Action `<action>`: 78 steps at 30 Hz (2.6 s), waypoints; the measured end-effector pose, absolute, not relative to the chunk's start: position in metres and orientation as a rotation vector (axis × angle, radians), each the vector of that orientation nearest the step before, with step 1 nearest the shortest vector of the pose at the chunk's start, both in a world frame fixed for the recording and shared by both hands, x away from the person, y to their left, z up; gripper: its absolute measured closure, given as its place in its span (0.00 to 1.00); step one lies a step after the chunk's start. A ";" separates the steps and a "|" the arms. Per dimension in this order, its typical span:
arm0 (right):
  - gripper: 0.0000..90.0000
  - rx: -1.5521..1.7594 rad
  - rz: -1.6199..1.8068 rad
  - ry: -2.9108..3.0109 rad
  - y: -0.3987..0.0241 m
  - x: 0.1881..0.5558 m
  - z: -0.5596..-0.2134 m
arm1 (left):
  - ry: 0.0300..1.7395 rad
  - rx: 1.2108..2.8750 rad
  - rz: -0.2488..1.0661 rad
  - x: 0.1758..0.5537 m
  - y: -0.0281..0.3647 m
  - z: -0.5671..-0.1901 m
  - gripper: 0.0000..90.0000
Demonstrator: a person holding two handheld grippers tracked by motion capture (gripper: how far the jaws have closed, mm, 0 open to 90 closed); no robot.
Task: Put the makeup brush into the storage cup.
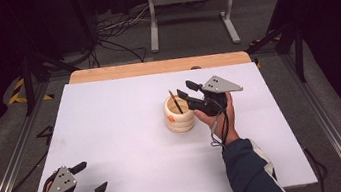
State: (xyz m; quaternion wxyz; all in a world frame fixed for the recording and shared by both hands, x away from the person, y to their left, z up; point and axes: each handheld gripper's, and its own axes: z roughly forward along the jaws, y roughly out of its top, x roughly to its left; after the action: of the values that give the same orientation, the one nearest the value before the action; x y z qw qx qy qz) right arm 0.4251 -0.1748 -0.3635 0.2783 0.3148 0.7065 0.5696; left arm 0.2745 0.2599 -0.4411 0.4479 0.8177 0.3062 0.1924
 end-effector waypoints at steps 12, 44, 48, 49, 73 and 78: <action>0.21 0.848 1.441 1.855 -0.174 0.420 -0.358 | 0.758 2.027 0.478 0.275 0.260 -0.442 0.10; 0.05 0.835 1.325 1.850 -0.182 0.411 -0.343 | 0.763 2.026 0.479 0.275 0.260 -0.441 0.10; 0.06 0.828 1.308 1.849 -0.184 0.408 -0.340 | 0.764 2.027 0.480 0.275 0.260 -0.441 0.10; 0.06 0.826 1.314 1.852 -0.185 0.407 -0.339 | 0.765 2.026 0.483 0.275 0.260 -0.441 0.09; 0.07 0.804 1.239 1.862 -0.206 0.387 -0.339 | 0.763 2.031 0.488 0.275 0.259 -0.441 0.09; 0.07 0.795 1.232 1.867 -0.209 0.382 -0.341 | 0.763 2.033 0.490 0.275 0.259 -0.441 0.09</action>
State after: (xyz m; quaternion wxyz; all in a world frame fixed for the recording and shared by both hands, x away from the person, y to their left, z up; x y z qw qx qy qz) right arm 0.3822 -0.2088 -0.3411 0.3744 0.3104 0.7293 0.4812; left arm 0.2747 0.2590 -0.4413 0.4421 0.8192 0.3076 0.1973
